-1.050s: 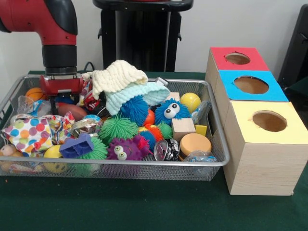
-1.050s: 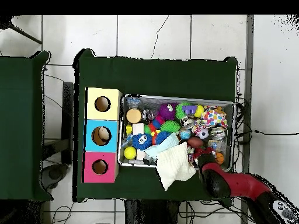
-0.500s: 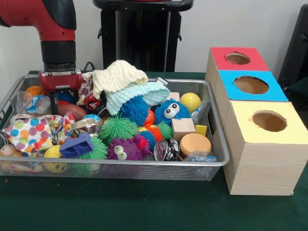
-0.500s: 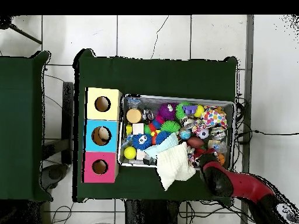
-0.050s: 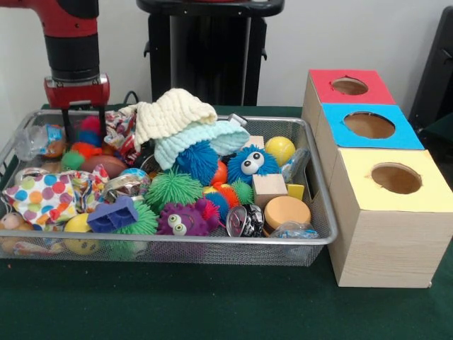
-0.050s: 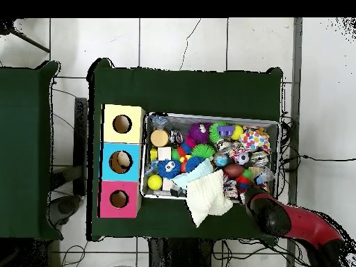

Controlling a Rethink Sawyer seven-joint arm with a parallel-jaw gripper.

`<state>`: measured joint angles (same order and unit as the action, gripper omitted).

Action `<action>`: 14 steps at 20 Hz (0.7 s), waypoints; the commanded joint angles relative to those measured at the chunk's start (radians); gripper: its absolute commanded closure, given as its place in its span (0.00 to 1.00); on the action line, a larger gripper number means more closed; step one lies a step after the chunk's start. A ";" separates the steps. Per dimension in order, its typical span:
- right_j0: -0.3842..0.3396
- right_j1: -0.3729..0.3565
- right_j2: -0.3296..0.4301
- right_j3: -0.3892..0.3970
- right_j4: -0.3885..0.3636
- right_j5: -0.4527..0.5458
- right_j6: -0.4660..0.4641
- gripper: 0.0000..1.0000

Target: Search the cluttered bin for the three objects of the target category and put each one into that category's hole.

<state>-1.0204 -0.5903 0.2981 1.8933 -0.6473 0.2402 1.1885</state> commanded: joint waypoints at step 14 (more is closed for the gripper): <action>-0.039 -0.055 -0.003 -0.002 0.034 0.210 0.015 0.00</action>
<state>-1.0410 -0.6528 0.2837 1.9010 -0.6282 0.3121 1.1885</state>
